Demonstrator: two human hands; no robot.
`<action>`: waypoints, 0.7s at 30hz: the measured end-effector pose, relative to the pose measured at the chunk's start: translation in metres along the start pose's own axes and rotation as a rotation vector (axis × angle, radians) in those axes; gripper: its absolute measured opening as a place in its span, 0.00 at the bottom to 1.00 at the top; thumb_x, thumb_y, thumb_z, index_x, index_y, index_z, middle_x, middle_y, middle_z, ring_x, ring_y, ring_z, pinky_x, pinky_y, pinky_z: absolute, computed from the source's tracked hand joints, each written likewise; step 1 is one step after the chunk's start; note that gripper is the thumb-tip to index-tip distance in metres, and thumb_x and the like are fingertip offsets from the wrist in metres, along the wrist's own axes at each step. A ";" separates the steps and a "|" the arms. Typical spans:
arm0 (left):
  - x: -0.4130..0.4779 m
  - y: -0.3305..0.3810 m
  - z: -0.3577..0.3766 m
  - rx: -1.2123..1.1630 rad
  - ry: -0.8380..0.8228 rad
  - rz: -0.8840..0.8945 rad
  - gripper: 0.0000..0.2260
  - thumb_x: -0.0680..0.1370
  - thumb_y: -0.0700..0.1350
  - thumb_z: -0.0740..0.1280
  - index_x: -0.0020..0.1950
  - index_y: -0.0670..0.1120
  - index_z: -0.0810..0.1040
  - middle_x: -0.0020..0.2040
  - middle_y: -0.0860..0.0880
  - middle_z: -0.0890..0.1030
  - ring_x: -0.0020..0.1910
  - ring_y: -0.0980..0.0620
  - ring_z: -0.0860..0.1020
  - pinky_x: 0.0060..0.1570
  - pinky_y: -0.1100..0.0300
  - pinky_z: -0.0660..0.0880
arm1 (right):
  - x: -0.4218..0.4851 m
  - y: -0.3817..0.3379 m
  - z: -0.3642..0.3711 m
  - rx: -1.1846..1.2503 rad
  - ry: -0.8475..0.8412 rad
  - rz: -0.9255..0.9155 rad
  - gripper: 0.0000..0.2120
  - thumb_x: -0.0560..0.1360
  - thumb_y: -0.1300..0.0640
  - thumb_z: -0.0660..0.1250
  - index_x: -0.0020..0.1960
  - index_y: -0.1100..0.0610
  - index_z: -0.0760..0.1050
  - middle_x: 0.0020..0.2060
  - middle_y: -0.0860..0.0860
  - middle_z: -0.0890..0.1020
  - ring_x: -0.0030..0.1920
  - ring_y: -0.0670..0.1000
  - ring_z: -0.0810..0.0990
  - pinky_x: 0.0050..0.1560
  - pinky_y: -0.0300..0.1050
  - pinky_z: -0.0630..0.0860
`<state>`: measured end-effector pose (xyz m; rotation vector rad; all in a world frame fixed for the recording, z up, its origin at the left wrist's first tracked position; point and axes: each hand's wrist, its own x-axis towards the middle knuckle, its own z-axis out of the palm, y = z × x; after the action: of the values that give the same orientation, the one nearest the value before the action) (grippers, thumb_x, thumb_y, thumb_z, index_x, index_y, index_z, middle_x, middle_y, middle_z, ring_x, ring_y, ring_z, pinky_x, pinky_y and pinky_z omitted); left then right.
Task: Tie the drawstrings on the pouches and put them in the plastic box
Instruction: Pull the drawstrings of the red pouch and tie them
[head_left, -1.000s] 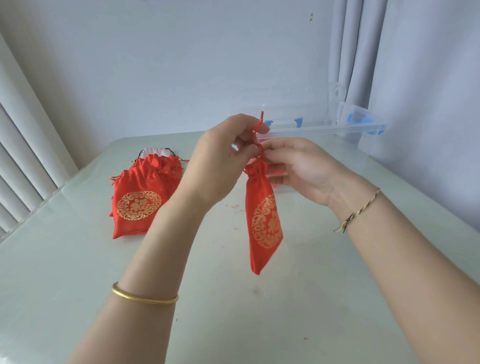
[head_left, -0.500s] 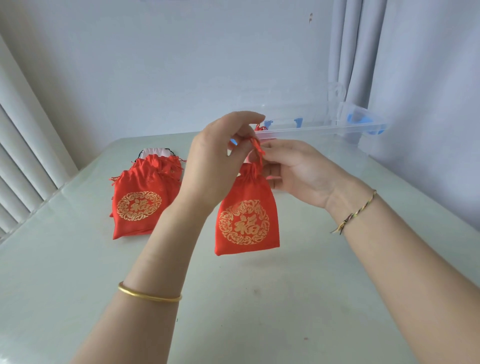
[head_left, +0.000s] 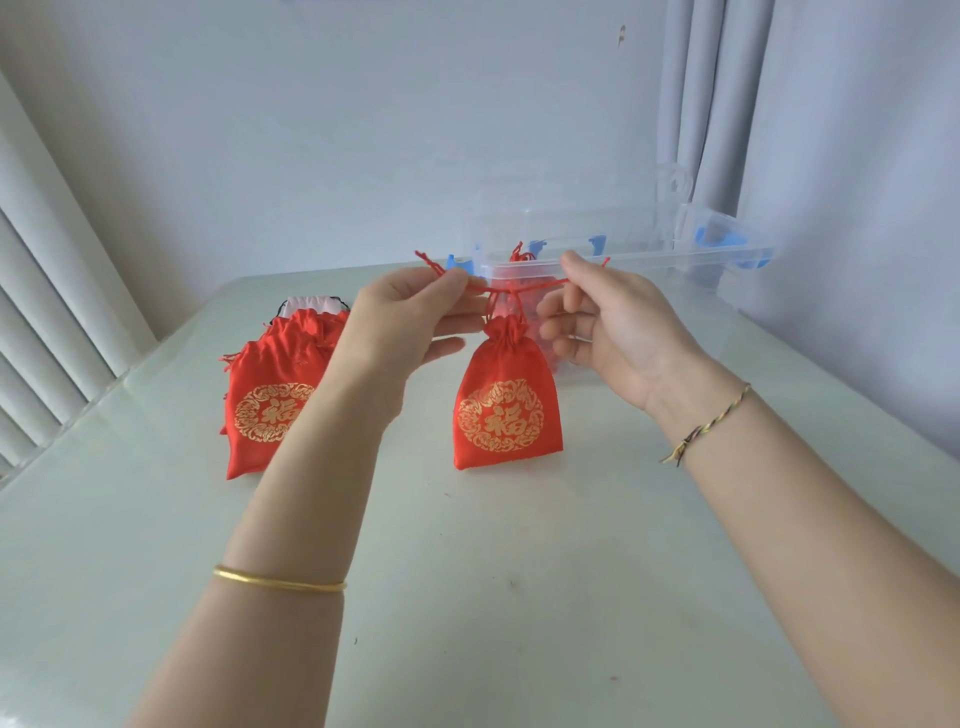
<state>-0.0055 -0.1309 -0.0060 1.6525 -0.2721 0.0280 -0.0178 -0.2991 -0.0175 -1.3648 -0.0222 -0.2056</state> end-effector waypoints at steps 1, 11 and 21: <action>0.001 0.000 0.000 -0.005 0.018 -0.027 0.10 0.79 0.46 0.60 0.45 0.47 0.81 0.43 0.49 0.84 0.41 0.54 0.81 0.44 0.60 0.75 | 0.001 0.000 0.000 0.061 -0.001 0.010 0.20 0.78 0.52 0.60 0.29 0.56 0.64 0.30 0.51 0.78 0.26 0.46 0.76 0.28 0.37 0.71; 0.008 -0.010 -0.001 0.006 0.327 -0.114 0.15 0.76 0.41 0.57 0.28 0.44 0.65 0.28 0.47 0.70 0.26 0.52 0.65 0.29 0.62 0.66 | 0.001 0.003 -0.005 0.222 -0.041 0.086 0.19 0.80 0.52 0.57 0.31 0.55 0.62 0.23 0.50 0.78 0.21 0.46 0.73 0.23 0.34 0.69; 0.005 -0.003 0.002 -0.393 -0.102 0.000 0.17 0.81 0.44 0.52 0.33 0.46 0.65 0.35 0.49 0.82 0.41 0.50 0.82 0.45 0.60 0.75 | 0.001 0.004 -0.008 0.006 0.047 0.092 0.18 0.79 0.54 0.59 0.31 0.56 0.65 0.20 0.51 0.76 0.19 0.46 0.69 0.21 0.34 0.66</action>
<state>-0.0004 -0.1338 -0.0087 1.2648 -0.3319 -0.1043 -0.0170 -0.3060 -0.0232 -1.3515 0.0792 -0.1598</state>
